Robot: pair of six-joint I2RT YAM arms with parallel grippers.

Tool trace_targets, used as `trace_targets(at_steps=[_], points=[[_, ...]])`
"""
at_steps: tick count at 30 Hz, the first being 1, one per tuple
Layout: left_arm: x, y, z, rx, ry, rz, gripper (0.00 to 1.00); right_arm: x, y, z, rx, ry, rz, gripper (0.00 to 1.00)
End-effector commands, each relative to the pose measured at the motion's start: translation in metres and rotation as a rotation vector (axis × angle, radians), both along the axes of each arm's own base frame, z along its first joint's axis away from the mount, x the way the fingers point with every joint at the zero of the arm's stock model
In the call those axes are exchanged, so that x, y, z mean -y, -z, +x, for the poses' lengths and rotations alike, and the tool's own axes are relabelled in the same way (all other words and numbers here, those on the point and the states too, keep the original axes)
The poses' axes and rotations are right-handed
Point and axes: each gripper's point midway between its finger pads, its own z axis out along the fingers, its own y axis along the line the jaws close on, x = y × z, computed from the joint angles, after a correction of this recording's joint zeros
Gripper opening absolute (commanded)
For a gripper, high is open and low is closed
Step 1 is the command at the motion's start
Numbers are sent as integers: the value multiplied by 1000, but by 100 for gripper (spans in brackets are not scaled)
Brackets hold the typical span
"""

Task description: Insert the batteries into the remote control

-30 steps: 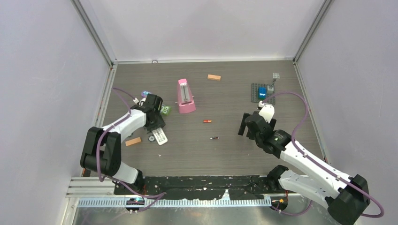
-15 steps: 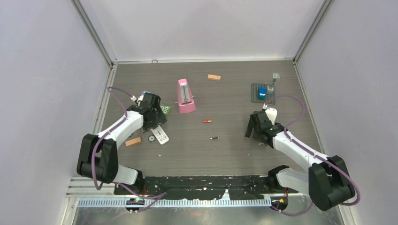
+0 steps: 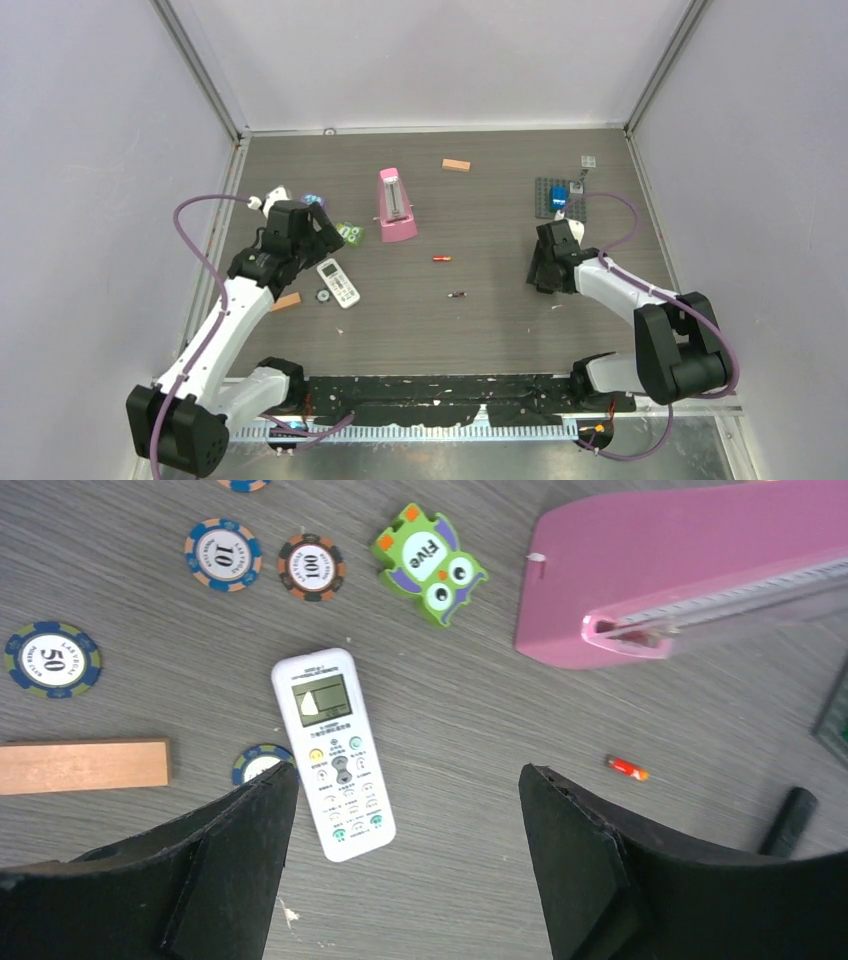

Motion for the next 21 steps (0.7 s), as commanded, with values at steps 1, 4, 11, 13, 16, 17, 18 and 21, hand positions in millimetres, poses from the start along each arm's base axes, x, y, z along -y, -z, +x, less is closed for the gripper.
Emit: trace_targets(at_steps=[1,4,11,13,16,17,18,21], points=[[6,-16,-7,48,46,-36,82,-8,3,7,-12,-30,25,52],[12,-24,-12,76,90,-63,82,-11,3,7,-15,-53,37,32],[55,-13,-24,65,318,-198,82,-68,-32,6,108,-310,300,7],[72,-11,-29,64,404,-257,82,-99,-56,3,177,-419,446,6],[96,-18,-37,96,516,-339,82,-143,-107,-10,313,-597,691,5],[103,-22,-40,108,546,-365,82,-152,-119,-14,346,-637,737,6],[108,-27,-42,122,571,-387,82,-162,-133,-28,354,-685,825,5],[124,-47,-50,151,638,-476,83,-182,-172,-47,448,-812,992,5]])
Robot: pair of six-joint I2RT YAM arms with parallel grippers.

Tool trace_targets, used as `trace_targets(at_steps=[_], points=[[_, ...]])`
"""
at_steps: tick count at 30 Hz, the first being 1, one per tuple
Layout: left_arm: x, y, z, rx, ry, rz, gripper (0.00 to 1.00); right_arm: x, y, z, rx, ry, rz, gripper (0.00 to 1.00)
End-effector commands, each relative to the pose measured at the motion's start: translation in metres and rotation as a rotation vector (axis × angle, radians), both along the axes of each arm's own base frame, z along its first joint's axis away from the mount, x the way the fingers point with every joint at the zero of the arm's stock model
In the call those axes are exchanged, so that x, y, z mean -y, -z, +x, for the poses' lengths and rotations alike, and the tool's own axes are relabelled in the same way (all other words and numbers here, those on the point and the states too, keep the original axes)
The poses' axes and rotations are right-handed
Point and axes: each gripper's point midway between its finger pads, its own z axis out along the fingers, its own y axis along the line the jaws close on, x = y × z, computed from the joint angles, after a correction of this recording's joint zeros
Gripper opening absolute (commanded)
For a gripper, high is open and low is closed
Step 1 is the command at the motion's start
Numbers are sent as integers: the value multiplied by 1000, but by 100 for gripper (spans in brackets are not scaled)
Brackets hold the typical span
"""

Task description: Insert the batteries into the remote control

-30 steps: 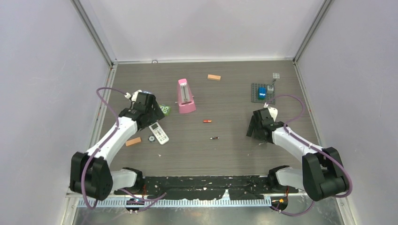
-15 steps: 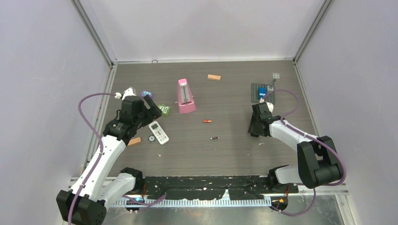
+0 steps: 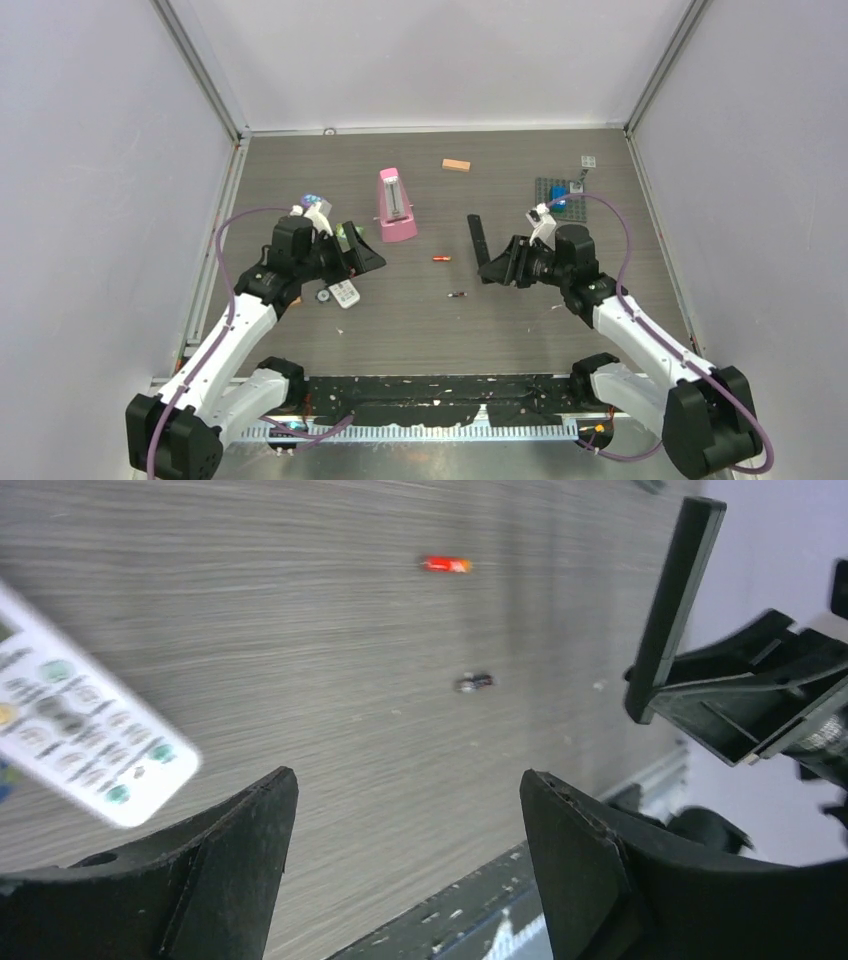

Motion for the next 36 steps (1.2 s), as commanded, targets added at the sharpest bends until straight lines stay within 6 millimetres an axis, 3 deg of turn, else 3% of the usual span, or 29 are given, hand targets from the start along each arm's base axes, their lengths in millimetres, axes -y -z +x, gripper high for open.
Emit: trace_targets(at_steps=[1,5,12,17,26,31,36], points=[[41,-60,-5,149,181,-225,83,-50,-92,-37,185,-306,389,6],[65,-108,-15,285,300,-371,86,-72,-127,-70,200,-456,545,5],[82,-153,-31,444,355,-548,90,-102,-164,-105,144,-647,746,5],[87,-160,-36,463,363,-591,90,-117,-182,-116,128,-700,846,5],[96,-152,-39,385,352,-635,88,-139,-181,-120,73,-735,874,5],[103,-152,-42,335,365,-683,74,-145,-176,-113,35,-706,885,6],[104,-150,-45,317,360,-700,35,-150,-169,-103,-7,-657,884,6]])
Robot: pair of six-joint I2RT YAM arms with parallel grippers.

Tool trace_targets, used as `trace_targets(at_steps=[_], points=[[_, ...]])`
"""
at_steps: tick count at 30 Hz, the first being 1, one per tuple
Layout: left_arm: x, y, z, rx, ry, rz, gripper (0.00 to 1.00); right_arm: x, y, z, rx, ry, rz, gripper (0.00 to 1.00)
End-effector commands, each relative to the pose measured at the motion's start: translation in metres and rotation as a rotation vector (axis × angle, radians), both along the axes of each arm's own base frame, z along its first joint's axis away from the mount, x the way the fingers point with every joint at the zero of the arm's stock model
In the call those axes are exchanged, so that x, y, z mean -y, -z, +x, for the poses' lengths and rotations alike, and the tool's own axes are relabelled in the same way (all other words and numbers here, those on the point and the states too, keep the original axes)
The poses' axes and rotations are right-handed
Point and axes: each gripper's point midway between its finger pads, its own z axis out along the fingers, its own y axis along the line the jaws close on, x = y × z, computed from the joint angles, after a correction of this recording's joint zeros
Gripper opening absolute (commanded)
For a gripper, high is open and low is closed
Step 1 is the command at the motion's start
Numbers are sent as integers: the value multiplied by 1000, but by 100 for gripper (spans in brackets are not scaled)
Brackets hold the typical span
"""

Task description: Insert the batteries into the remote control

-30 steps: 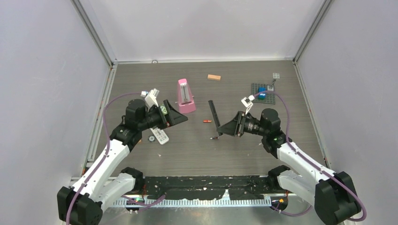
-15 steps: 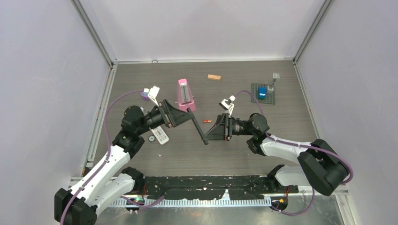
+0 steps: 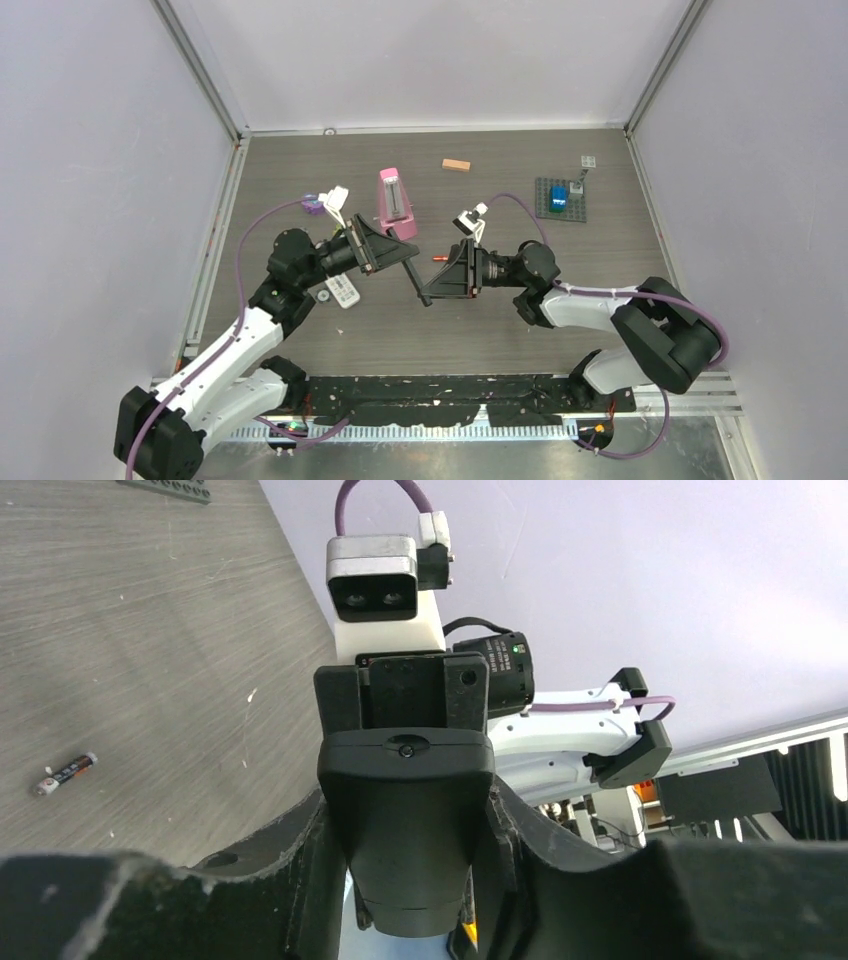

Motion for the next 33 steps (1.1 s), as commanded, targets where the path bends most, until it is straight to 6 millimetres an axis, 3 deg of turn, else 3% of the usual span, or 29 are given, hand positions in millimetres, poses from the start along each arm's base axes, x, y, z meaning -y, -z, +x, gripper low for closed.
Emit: trace_targets(at_steps=[1,3,5,9,10,11,12,13,14,15,16,17,22,23,33], points=[[0,-12,-3,33,0,-51,26,-4,-23,8,40,35,75,6],[-1,-9,-2,18,-10,-46,9,-5,-22,10,22,43,72,6],[-1,-4,0,-4,-20,-32,0,-5,-22,13,18,56,71,11],[-7,4,4,-43,-75,20,0,-5,-14,20,31,124,29,46],[-10,8,6,-62,-99,49,0,-2,-20,22,85,167,34,59],[-14,12,7,-80,-124,85,0,-4,-4,27,40,189,-50,65],[-18,16,9,-94,-152,120,0,-2,-15,35,129,263,-53,70],[-22,19,10,-100,-180,148,0,-3,14,40,48,284,-203,71],[-25,19,12,-93,-201,164,0,1,-3,53,146,383,-222,74],[-27,19,14,-86,-218,174,0,4,22,51,97,399,-365,75],[-29,21,16,-94,-237,190,0,9,5,58,176,482,-376,79],[-32,24,18,-110,-255,208,0,14,15,57,171,500,-441,81],[-40,34,20,-194,-308,262,0,15,0,47,299,575,-520,85],[-41,34,19,-200,-313,260,0,15,-4,53,337,617,-548,85],[-47,41,10,-238,-327,237,0,-29,21,31,531,576,-856,70]])
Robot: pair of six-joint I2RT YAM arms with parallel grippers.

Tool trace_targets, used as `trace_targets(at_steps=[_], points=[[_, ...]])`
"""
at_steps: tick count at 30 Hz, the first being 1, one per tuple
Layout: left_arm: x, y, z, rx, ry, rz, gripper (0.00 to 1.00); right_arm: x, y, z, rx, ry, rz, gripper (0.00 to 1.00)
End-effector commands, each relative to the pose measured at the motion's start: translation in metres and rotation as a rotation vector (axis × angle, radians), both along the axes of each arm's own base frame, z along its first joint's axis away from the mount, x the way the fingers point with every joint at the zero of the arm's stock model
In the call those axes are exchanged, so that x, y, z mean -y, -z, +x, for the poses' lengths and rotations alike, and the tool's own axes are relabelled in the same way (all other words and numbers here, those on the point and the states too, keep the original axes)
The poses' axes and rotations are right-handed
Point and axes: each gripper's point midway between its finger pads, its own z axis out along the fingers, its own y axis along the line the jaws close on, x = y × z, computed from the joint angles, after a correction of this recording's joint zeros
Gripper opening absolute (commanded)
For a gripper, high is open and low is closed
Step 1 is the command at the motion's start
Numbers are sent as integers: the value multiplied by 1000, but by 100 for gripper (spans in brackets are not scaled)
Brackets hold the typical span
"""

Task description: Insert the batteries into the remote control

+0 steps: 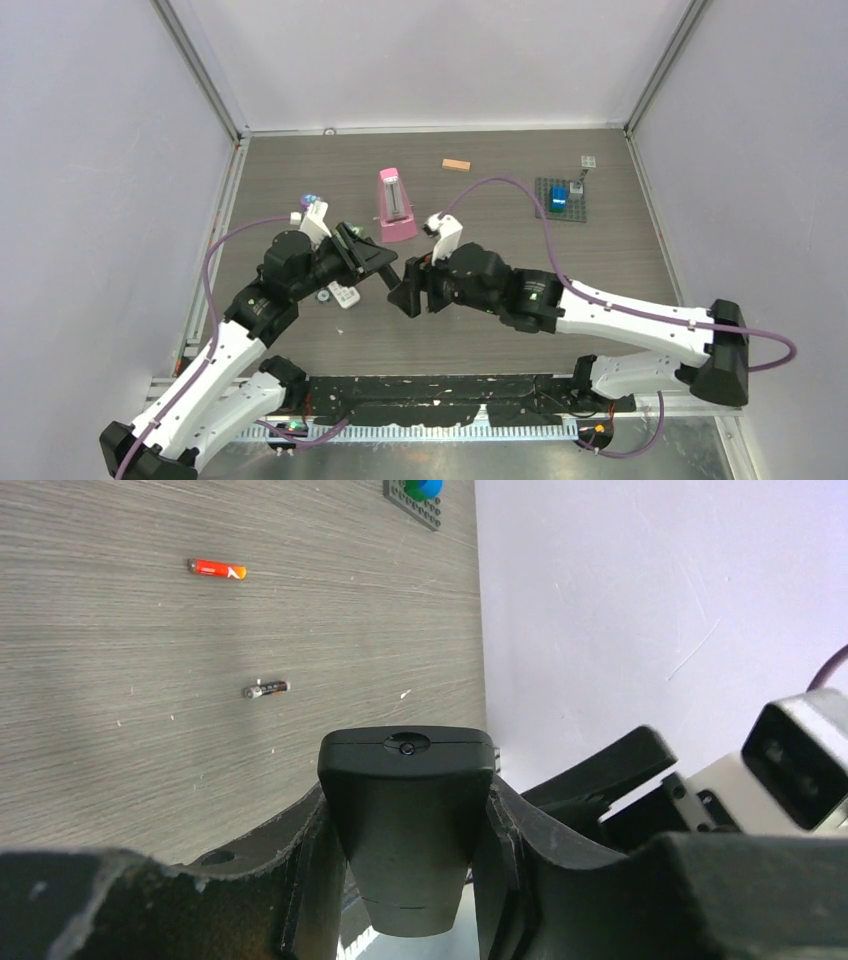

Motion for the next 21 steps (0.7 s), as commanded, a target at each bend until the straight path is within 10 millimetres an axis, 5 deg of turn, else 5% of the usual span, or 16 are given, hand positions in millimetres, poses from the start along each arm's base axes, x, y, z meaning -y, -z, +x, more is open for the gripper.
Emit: trace_targets(at_steps=[1,4,8,11,16,21], points=[[-2,-5,-3,6,-13,-24,0,-2,13,10,92,63,-170,66],[-3,-4,-6,5,-9,-27,0,-9,20,8,64,65,-173,58],[-3,-4,-9,6,-2,-30,0,-13,18,5,33,68,-137,32],[0,-12,-13,42,28,-65,8,-12,13,2,21,60,-118,20],[4,-27,-24,146,91,-117,41,-12,-2,-14,-12,-3,-38,9],[-1,-49,-40,290,127,-182,74,-13,-24,-29,-60,-73,92,8]])
